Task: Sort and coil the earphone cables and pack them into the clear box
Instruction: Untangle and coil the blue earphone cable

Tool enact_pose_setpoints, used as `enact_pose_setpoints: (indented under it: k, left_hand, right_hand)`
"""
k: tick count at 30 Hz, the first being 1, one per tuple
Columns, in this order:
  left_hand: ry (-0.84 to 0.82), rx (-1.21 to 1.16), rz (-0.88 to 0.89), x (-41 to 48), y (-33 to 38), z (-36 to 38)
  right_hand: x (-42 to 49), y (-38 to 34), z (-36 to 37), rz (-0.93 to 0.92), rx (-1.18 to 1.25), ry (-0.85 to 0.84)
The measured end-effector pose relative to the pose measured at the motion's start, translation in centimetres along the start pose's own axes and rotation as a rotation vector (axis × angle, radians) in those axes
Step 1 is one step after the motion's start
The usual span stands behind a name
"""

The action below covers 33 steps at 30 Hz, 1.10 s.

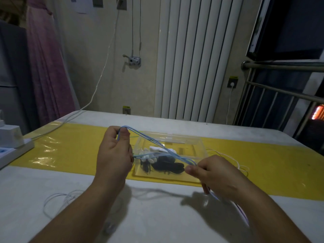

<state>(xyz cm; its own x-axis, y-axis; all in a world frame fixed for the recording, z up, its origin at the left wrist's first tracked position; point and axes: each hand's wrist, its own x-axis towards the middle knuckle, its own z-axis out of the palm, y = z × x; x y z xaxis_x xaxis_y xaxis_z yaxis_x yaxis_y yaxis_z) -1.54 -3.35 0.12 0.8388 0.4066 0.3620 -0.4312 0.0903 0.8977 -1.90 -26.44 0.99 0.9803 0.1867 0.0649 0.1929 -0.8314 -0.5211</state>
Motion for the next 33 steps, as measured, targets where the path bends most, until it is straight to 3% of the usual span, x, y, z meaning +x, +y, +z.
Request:
enact_pose_setpoints:
  k: [8,16,27,33]
  left_hand:
    - [0.044,-0.037,-0.006,0.7,-0.2,-0.4]
    - [0.043,-0.159,-0.078,1.0,-0.2,-0.6]
    - [0.077,-0.212,-0.131,1.4,-0.1,-0.9]
    - [0.011,-0.272,-0.187,1.3,0.0,-0.7]
  right_hand:
    - [-0.6,0.0,-0.8,-0.076,0.179,-0.143]
    - [-0.3,-0.3,-0.5,-0.032,0.07,-0.05]
    - [-0.5,-0.1,-0.4,-0.098,0.077,-0.186]
    - [-0.1,0.2,-0.4,-0.063,0.045,-0.023]
